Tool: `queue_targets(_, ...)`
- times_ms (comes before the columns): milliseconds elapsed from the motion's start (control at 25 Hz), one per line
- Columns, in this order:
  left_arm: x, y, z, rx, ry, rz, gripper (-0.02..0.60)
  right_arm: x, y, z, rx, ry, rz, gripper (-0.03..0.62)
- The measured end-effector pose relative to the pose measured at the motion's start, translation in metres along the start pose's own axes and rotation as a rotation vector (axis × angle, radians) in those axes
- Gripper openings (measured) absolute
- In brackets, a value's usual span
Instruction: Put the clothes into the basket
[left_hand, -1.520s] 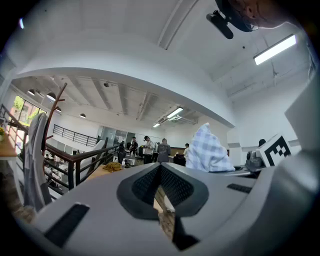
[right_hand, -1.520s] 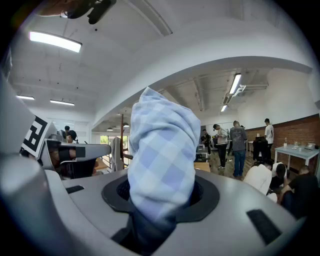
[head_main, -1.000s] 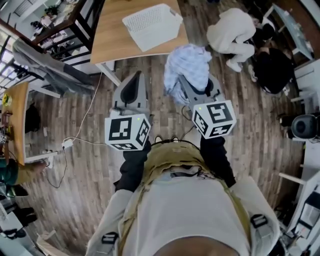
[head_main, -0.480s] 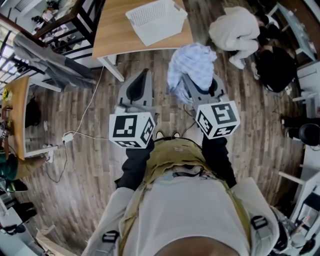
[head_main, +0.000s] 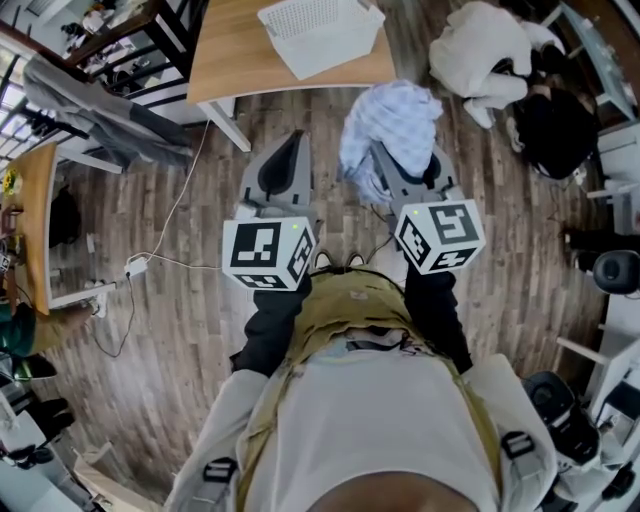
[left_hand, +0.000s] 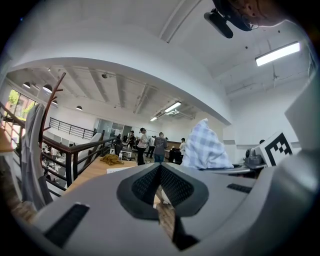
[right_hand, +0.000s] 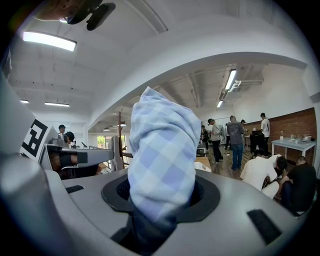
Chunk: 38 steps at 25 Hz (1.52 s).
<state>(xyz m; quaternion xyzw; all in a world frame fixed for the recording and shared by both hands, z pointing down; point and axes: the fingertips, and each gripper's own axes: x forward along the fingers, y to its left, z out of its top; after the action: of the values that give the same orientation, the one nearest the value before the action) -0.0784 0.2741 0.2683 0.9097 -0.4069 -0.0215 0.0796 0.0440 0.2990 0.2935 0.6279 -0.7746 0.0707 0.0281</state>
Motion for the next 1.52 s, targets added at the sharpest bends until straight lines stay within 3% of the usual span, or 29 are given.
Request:
queue_targets(280,-0.004,0.025,-0.010,-0.008,0.014,-0.010,0.002,0.019,0.019,-0.012,0.013,0.008,-0.003,0.184)
queue_targets(480,-0.011,0.041,-0.002,-0.009,-0.035,0.000,0.002,0.026,0.028,-0.015,0.015,0.011,-0.019,0.184)
queue_targets(880,0.007,0.068,-0.015,-0.040,-0.014,-0.012,0.002,0.059,0.030,-0.023,0.001,0.026,-0.020,0.184)
queue_targets(1240,0.063,0.097,-0.025,-0.034,0.012,0.036,0.002,0.121,-0.005,-0.022,0.002,0.021,0.015,0.184)
queue_targets(1520,0.145,0.125,-0.014,-0.041,0.013,0.055,0.002,0.199,-0.049,-0.007,0.004,0.040,0.054,0.186)
